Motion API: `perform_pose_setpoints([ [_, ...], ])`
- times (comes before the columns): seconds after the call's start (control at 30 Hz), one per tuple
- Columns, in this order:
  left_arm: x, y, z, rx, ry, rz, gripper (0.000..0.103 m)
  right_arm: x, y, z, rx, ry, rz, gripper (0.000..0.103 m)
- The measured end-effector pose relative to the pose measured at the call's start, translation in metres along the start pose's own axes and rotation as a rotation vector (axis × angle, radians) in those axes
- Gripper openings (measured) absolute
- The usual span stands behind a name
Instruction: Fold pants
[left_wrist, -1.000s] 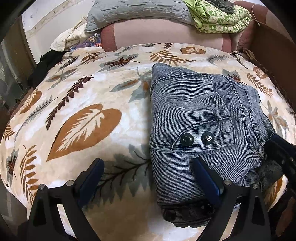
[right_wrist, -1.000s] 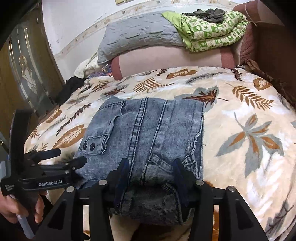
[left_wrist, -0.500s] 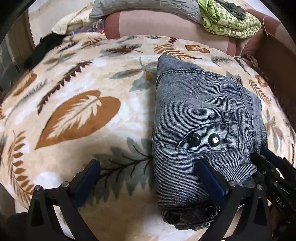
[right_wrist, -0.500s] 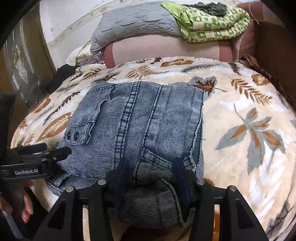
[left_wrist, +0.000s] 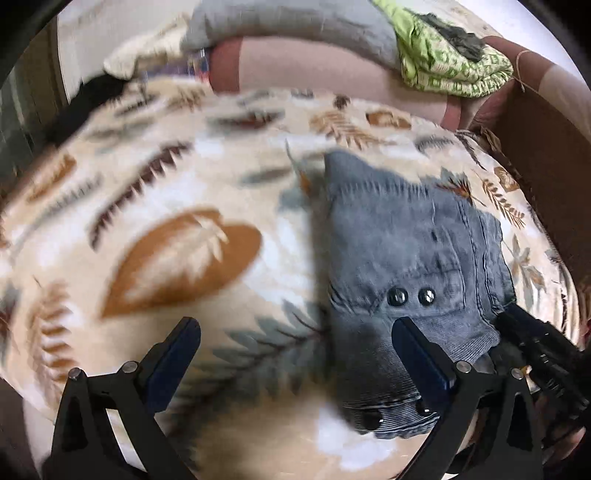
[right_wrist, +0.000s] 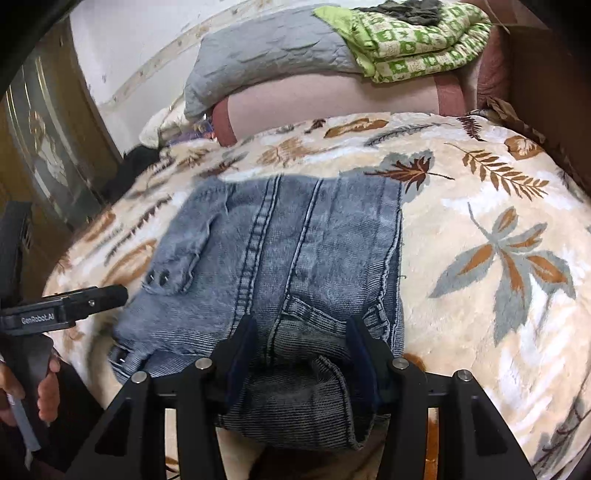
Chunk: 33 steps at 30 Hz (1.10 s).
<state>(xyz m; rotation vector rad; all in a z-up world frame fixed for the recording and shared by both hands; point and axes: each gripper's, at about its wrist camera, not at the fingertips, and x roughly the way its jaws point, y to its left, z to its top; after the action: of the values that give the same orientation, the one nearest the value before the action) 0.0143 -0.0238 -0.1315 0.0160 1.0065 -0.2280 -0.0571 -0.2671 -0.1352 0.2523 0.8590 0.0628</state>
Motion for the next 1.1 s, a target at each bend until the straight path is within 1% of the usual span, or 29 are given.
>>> perform_pose_setpoints([
  [0.07, -0.006, 0.004, 0.007, -0.004, -0.001, 0.028, 0.103, -0.006, -0.001, 0.003, 0.003, -0.032, -0.019, 0.054],
  [0.13, -0.006, 0.009, 0.012, -0.014, 0.015, 0.026, 0.103, -0.012, -0.008, 0.006, 0.035, -0.064, -0.044, 0.054],
  [0.23, -0.002, 0.015, 0.017, -0.028, 0.052, 0.012, 0.103, -0.017, -0.028, 0.011, 0.137, -0.084, -0.041, 0.057],
  [0.3, -0.001, 0.014, 0.017, -0.024, 0.058, 0.033, 0.103, -0.019, -0.039, 0.012, 0.193, -0.100, -0.050, 0.057],
  [0.4, 0.004, 0.007, 0.015, 0.012, 0.059, 0.069, 0.103, -0.022, -0.038, 0.014, 0.172, -0.130, -0.092, 0.057],
  [0.43, 0.008, 0.005, 0.015, 0.021, 0.070, 0.073, 0.103, -0.020, -0.035, 0.014, 0.163, -0.121, -0.097, 0.057],
  [0.53, 0.014, 0.001, 0.014, 0.034, 0.098, 0.069, 0.103, -0.013, -0.038, 0.015, 0.192, -0.074, -0.054, 0.057],
  [0.6, 0.014, -0.002, 0.014, 0.045, 0.092, 0.083, 0.103, -0.009, -0.044, 0.015, 0.222, -0.059, -0.054, 0.057],
  [0.7, 0.012, -0.006, 0.014, 0.067, 0.067, 0.109, 0.103, -0.008, -0.051, 0.012, 0.257, -0.057, -0.050, 0.057],
  [0.83, 0.011, -0.010, 0.015, 0.083, 0.055, 0.127, 0.103, -0.006, -0.045, 0.012, 0.234, -0.060, -0.053, 0.057],
  [0.97, 0.013, -0.013, 0.016, 0.098, 0.056, 0.127, 0.103, -0.005, -0.039, 0.012, 0.211, -0.055, -0.051, 0.057],
  [1.1, 0.014, -0.015, 0.016, 0.101, 0.060, 0.122, 0.103, -0.001, -0.040, 0.013, 0.223, -0.045, -0.041, 0.057],
])
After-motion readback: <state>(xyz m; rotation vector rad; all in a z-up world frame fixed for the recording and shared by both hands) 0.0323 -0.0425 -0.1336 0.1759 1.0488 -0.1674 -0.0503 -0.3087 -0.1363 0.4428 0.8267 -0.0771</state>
